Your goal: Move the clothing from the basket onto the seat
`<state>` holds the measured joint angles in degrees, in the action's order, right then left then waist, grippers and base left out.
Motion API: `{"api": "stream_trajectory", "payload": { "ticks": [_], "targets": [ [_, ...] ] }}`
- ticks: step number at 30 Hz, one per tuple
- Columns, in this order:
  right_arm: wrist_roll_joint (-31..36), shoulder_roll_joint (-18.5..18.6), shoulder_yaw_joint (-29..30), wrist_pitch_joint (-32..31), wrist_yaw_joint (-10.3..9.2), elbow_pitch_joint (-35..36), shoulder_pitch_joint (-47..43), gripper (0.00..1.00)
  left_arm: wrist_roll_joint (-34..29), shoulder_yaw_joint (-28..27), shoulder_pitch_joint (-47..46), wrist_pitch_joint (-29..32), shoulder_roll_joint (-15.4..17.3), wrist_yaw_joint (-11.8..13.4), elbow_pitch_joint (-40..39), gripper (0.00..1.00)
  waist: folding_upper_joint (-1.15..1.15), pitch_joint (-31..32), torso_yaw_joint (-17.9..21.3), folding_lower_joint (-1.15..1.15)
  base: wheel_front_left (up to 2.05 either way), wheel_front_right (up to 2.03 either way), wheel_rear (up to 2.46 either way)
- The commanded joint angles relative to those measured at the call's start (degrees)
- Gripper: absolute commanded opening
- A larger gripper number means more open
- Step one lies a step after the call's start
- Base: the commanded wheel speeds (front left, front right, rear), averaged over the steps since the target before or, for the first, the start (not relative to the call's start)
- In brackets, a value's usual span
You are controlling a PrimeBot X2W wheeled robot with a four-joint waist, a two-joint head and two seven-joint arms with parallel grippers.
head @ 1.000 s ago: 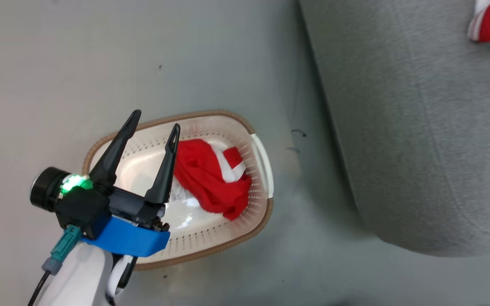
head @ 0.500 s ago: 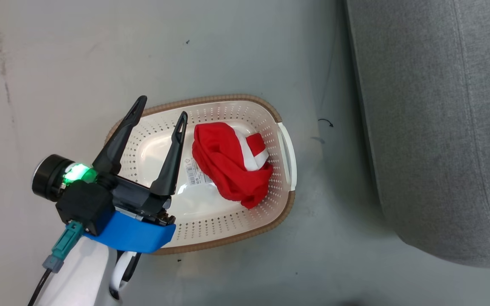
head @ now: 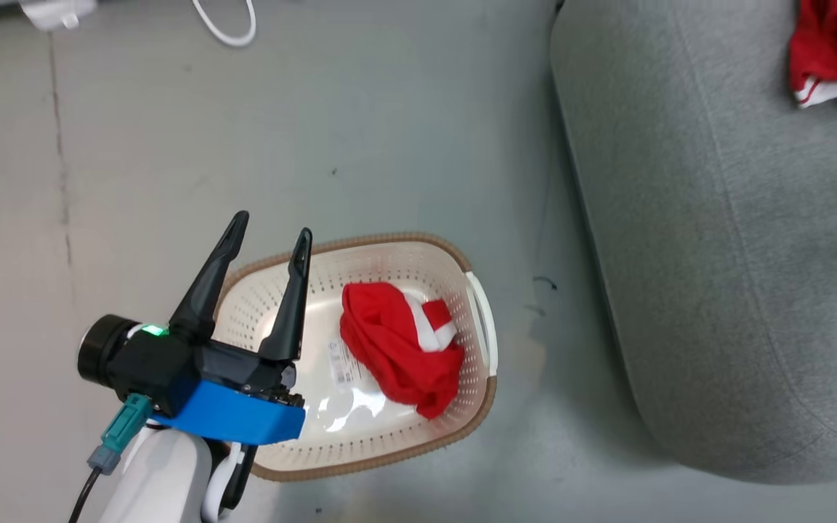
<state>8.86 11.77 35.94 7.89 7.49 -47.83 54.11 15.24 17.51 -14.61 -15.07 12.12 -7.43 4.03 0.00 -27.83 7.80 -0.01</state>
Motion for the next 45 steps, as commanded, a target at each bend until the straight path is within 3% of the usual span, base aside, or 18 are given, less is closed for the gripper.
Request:
{"api": "stream_trajectory", "payload": {
  "ticks": [1,9,16,24,31,45],
  "targets": [
    [0.14,-0.53,-0.35,0.78,0.01,0.15,-2.20,1.00,0.32,-0.47,0.49,-0.15,-0.50,-0.06,0.56,1.00,0.00,3.31,0.11,0.01,0.00,0.00,0.00],
    [1.87,-5.25,-4.17,3.92,0.01,2.89,-11.65,1.00,1.89,-1.71,3.53,-0.15,-2.73,-0.06,4.24,1.00,0.00,11.11,-0.14,0.01,0.00,0.00,0.00],
    [1.47,-8.32,-10.71,5.98,0.01,10.41,-21.03,1.00,2.65,-3.90,6.50,-0.15,-4.16,-0.06,7.28,1.00,0.00,16.87,-1.31,0.01,0.00,0.00,0.00],
    [-5.57,-8.89,-21.45,5.64,0.01,20.97,-32.60,1.00,1.93,-8.54,9.24,-0.15,-5.81,-0.06,10.44,1.00,0.00,21.26,-3.66,0.01,0.00,0.00,0.00],
    [-9.08,-8.88,-27.52,4.21,0.02,29.42,-41.57,1.00,1.79,-11.12,10.55,-0.15,-6.40,-0.06,12.55,1.00,0.00,23.14,-6.04,0.01,0.00,0.00,0.00],
    [-12.24,-8.87,-32.03,1.09,0.02,35.38,-50.25,1.00,1.42,-14.58,12.08,-0.15,-6.70,-0.06,15.56,1.00,0.00,25.78,-8.32,0.01,0.00,0.00,0.00]
  ]
}}
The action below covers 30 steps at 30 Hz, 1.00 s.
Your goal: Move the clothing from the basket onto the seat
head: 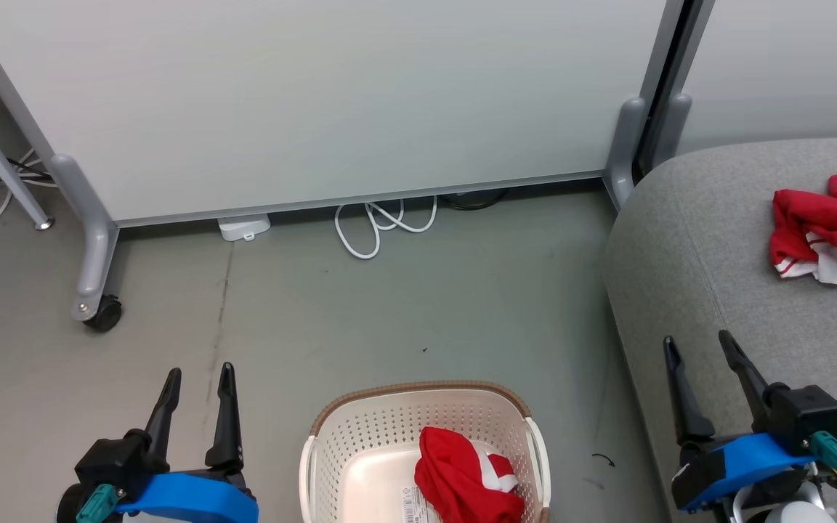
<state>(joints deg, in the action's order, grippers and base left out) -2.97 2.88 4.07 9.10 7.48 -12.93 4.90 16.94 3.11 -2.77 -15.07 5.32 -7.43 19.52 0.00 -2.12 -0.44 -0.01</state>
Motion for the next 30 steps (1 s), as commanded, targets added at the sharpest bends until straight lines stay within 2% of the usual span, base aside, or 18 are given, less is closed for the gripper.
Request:
{"api": "stream_trajectory", "payload": {
  "ticks": [1,30],
  "targets": [
    [-0.51,0.02,-0.30,-0.29,0.03,0.72,-1.17,1.00,-0.29,-0.24,0.28,-0.15,0.15,-0.06,0.12,1.00,0.00,0.07,-0.08,0.01,0.00,0.00,0.00],
    [-1.72,0.01,-2.51,-0.94,0.03,1.98,-0.88,1.00,-0.54,-0.34,-0.84,-0.15,0.30,-0.07,-0.01,1.00,0.00,-1.60,0.46,0.01,0.00,0.00,0.00]
  ]
}}
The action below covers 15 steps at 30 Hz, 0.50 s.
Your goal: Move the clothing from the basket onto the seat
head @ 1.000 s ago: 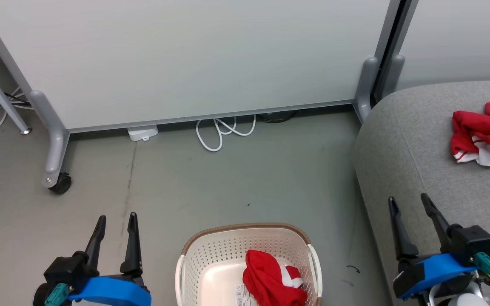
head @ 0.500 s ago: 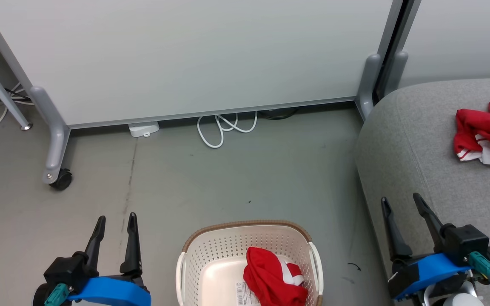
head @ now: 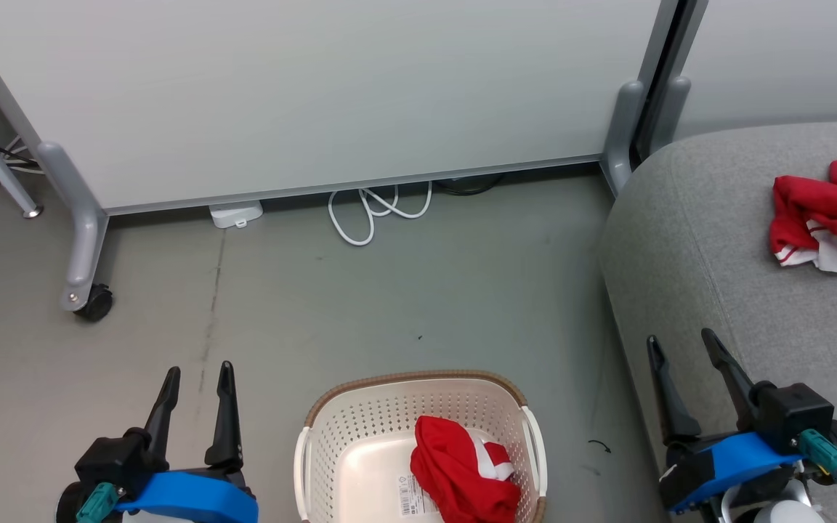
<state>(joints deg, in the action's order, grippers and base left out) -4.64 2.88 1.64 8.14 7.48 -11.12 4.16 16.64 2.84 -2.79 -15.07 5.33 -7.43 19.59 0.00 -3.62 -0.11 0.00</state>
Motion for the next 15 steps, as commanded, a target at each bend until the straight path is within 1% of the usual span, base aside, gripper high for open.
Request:
{"api": "stream_trajectory", "payload": {
  "ticks": [1,8,15],
  "targets": [
    [-0.12,0.01,-0.23,0.07,0.03,0.22,0.01,1.00,-0.27,0.14,-0.95,-0.15,0.23,-0.07,-0.07,1.00,0.00,-0.29,0.32,0.00,0.00,0.00,0.00],
    [-0.54,0.01,-1.67,0.14,0.03,0.59,1.83,1.00,-0.08,2.79,-2.91,-0.15,0.17,-0.07,0.90,1.00,0.00,-3.44,2.69,0.00,0.00,0.00,0.00],
    [-1.05,0.00,-3.94,0.92,0.03,1.62,4.97,1.00,0.50,6.42,-7.86,-0.15,0.68,-0.07,4.36,1.00,0.00,-10.29,6.95,0.00,0.00,0.00,0.00]
  ]
}}
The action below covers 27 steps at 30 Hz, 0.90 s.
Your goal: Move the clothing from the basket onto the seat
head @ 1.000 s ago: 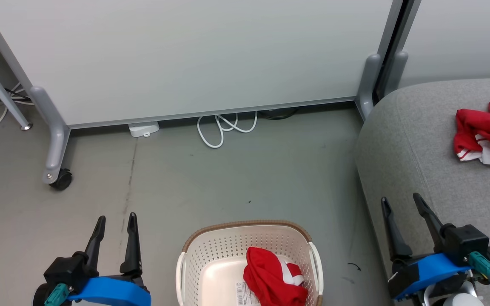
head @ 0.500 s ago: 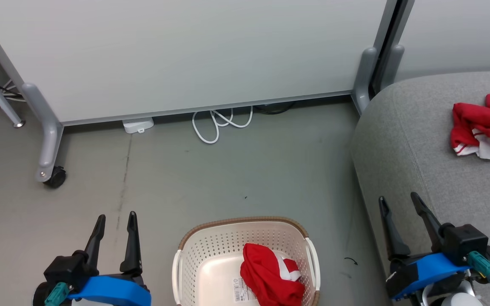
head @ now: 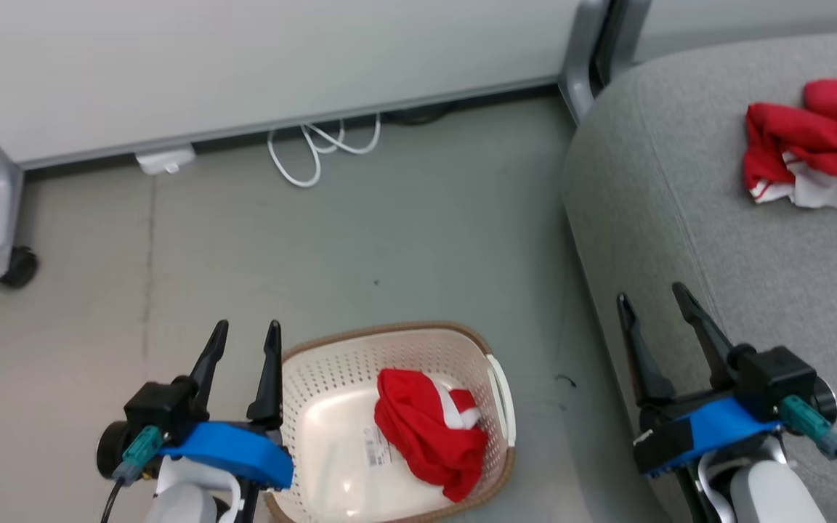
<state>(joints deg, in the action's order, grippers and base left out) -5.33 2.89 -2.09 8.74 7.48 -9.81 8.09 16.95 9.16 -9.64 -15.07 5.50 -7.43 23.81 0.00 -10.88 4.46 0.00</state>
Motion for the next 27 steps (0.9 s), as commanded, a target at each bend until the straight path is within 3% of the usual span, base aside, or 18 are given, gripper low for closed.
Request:
{"api": "stream_trajectory", "payload": {
  "ticks": [1,12,20,27],
  "targets": [
    [-0.40,-0.01,-0.65,0.56,0.03,0.52,1.72,1.00,0.33,0.72,-2.04,-0.15,0.62,-0.07,0.78,1.00,0.00,-4.43,3.08,0.00,0.00,0.00,0.00],
    [-2.59,-0.02,-5.73,3.10,0.03,1.21,8.58,1.00,3.12,8.89,-13.91,-0.15,3.08,-0.07,12.63,1.00,0.00,-18.86,10.31,0.00,0.00,0.00,0.00],
    [-3.87,-0.04,-7.68,4.74,0.03,1.73,11.61,1.00,6.36,13.27,-23.00,1.17,3.90,-0.06,23.55,1.00,0.00,-27.24,13.02,0.00,0.00,0.00,0.00],
    [-5.71,-0.01,-9.72,5.90,0.02,1.42,13.46,1.00,8.92,13.84,-28.39,3.90,3.17,-0.06,32.07,1.00,0.00,-32.35,14.67,0.00,0.00,0.00,0.00]
  ]
}}
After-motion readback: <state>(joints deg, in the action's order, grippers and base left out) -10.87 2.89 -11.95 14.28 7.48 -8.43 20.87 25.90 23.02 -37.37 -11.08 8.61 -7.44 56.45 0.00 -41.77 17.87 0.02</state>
